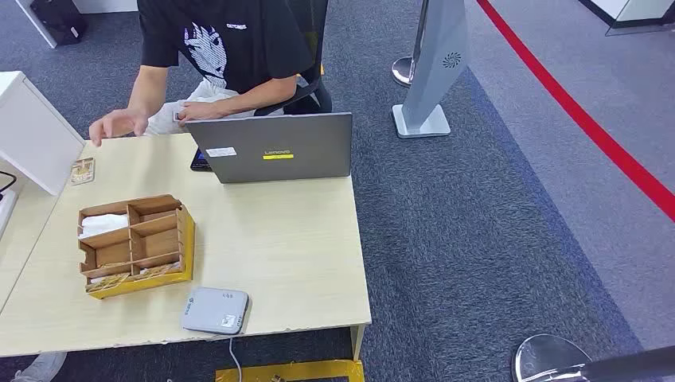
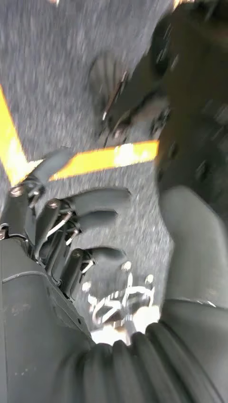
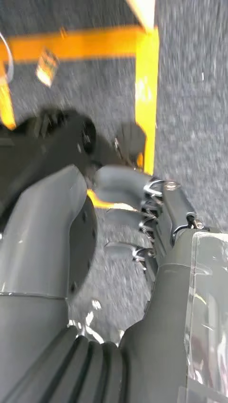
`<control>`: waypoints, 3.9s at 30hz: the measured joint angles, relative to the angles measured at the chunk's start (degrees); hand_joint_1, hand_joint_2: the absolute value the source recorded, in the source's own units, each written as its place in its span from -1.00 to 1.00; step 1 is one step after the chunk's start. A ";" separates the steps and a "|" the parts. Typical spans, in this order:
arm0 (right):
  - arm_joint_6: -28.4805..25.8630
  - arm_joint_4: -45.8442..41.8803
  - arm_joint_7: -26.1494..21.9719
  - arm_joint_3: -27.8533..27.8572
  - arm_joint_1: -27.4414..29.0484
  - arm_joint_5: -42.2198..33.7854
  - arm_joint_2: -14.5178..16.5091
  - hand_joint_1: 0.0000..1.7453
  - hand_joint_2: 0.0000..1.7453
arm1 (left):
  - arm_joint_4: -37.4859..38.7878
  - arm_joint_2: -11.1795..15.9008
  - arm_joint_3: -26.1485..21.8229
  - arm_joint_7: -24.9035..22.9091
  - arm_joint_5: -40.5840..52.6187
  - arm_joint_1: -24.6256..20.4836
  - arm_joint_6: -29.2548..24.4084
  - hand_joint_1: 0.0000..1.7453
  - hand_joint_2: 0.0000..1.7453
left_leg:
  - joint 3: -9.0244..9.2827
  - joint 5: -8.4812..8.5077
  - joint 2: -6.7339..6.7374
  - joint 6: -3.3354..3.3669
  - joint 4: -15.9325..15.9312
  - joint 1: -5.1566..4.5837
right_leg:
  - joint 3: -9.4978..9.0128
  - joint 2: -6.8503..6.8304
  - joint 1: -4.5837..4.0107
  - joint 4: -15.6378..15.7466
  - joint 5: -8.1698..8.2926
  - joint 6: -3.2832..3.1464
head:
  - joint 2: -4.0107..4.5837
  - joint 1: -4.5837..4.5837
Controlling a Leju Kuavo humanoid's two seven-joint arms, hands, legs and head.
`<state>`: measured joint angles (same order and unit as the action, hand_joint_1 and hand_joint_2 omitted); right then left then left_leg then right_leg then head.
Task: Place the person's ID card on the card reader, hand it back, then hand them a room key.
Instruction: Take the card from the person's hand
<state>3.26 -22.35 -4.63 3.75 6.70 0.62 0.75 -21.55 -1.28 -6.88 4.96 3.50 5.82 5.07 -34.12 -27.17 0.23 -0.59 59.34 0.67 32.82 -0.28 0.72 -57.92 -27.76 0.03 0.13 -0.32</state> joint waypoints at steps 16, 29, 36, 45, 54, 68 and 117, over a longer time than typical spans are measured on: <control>7.43 1.01 -11.61 10.62 -4.09 1.29 2.58 -1.00 1.00 | -0.01 -3.56 -19.07 11.73 6.52 -5.03 11.89 -1.00 1.00 | 0.03 0.01 0.00 0.01 0.01 0.00 | -0.02 0.00 0.00 0.00 0.00 0.00 | 0.00 0.00; 13.50 2.78 -17.77 25.55 -6.49 -2.01 3.67 -1.00 1.00 | -1.22 -5.26 -37.82 19.77 7.21 -6.93 21.44 -1.00 1.00 | 0.02 0.01 0.00 0.01 0.01 0.00 | -0.01 0.00 0.00 0.00 0.00 0.00 | 0.00 -0.01; 15.45 4.22 -19.07 34.49 -7.58 -5.18 4.06 -1.00 1.00 | -2.71 -5.78 -48.68 21.59 5.38 -7.39 24.63 -1.00 1.00 | 0.02 0.00 0.00 0.00 0.01 0.00 | 0.00 0.00 0.00 0.00 -0.01 -0.01 | 0.00 0.00; 16.42 5.66 -19.27 45.75 -8.55 -10.19 4.54 -1.00 1.00 | -5.85 -6.33 -61.65 22.17 1.77 -7.89 25.43 -1.00 1.00 | 0.02 0.00 0.00 0.00 0.01 0.00 | 0.00 0.00 0.00 0.00 -0.01 -0.01 | 0.00 0.00; 16.24 6.20 -19.73 50.58 -9.11 -10.75 5.63 -1.00 1.00 | -20.78 -11.65 -64.63 22.96 1.54 -7.46 25.21 -1.00 1.00 | 0.02 0.01 0.00 0.01 0.01 -0.01 | -0.02 0.00 0.00 0.00 0.00 0.00 | 0.00 0.01; 12.27 7.28 -18.28 55.80 -10.01 -8.63 8.10 -1.00 1.00 | -72.70 -16.75 -38.85 29.51 -3.99 11.00 -5.34 -1.00 1.00 | 0.01 -0.06 -0.25 -0.11 0.07 0.22 | 0.08 -0.21 -0.21 0.02 -0.16 -0.06 | 0.00 -0.06; 10.78 9.40 -14.21 50.12 -12.99 3.52 8.95 -1.00 1.00 | -53.21 16.12 7.15 -4.75 86.25 -34.24 -18.91 -1.00 1.00 | -0.14 0.55 0.01 -0.41 0.05 0.19 | 0.31 0.07 -0.16 -0.20 0.43 -0.45 | 0.00 -0.03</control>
<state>14.04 -12.95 -18.84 53.87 -6.29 4.15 9.70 -74.76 14.84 0.27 0.21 89.74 -28.42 -13.84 -34.25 -26.63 0.24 -1.01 59.39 0.86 33.13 -0.21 0.56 -58.12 -27.33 -0.42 0.13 -0.35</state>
